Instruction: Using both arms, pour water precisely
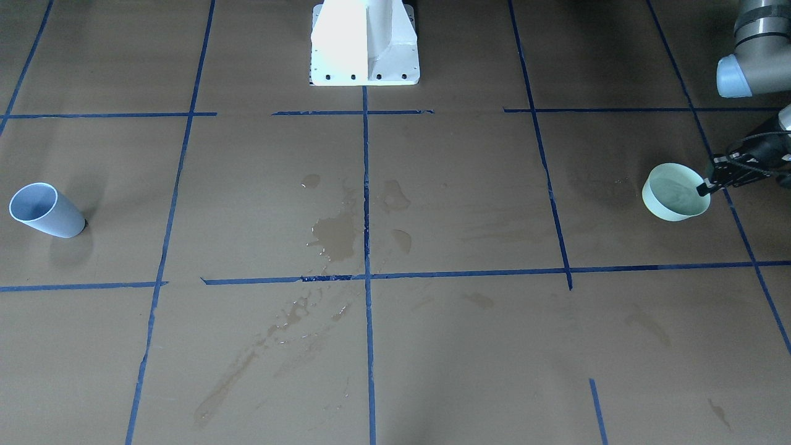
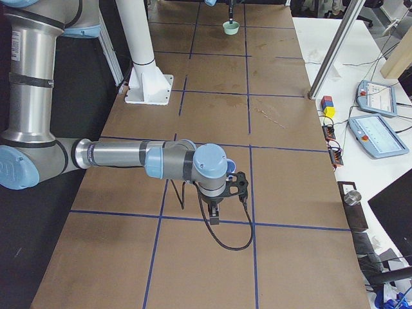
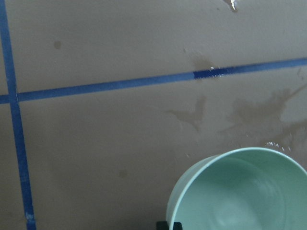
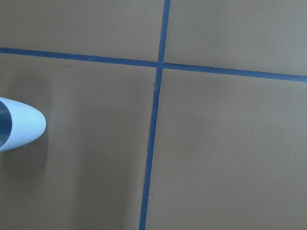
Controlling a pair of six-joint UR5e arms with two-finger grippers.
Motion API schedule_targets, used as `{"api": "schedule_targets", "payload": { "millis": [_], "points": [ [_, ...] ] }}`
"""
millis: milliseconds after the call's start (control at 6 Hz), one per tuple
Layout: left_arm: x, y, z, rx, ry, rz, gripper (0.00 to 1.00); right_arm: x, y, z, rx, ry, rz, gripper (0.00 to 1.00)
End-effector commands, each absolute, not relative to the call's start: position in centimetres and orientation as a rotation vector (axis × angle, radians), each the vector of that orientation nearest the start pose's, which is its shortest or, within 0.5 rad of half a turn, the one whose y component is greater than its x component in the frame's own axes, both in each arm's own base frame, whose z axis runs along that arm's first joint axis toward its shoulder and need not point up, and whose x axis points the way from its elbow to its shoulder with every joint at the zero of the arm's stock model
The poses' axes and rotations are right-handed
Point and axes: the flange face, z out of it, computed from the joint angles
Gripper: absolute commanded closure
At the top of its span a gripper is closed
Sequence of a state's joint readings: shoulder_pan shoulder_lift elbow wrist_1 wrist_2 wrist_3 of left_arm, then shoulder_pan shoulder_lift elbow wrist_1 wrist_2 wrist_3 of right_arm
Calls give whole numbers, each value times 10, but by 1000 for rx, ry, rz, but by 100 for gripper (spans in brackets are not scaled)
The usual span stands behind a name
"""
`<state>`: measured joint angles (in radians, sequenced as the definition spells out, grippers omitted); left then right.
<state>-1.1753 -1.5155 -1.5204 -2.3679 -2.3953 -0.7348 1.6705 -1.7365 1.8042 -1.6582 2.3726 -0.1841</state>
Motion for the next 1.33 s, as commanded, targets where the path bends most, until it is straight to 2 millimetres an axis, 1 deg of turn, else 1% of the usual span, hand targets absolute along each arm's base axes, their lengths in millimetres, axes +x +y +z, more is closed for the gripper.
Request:
{"api": "schedule_targets", "payload": {
  "millis": [0,167,333,500,667,833,1000,1167],
  "points": [
    [162,-465,621,112,996,-9,100,103,-411,627,93,-797,-71,0],
    [166,-464,621,106,995,-4,100,103,-411,627,93,-797,-71,0],
    [177,-460,629,84,989,13,100,103,-411,628,92,-796,-71,0],
    [181,-464,632,78,988,16,99,103,-411,628,92,-796,-72,0],
    [183,-465,632,78,988,22,93,103,-411,629,91,-796,-71,0],
    [184,-466,629,76,996,24,59,103,-411,629,91,-796,-71,0],
    [186,-469,625,83,999,28,1,103,-411,629,91,-796,-71,0],
    [186,-469,623,88,1001,35,0,103,-411,629,92,-796,-72,0]
  ]
}}
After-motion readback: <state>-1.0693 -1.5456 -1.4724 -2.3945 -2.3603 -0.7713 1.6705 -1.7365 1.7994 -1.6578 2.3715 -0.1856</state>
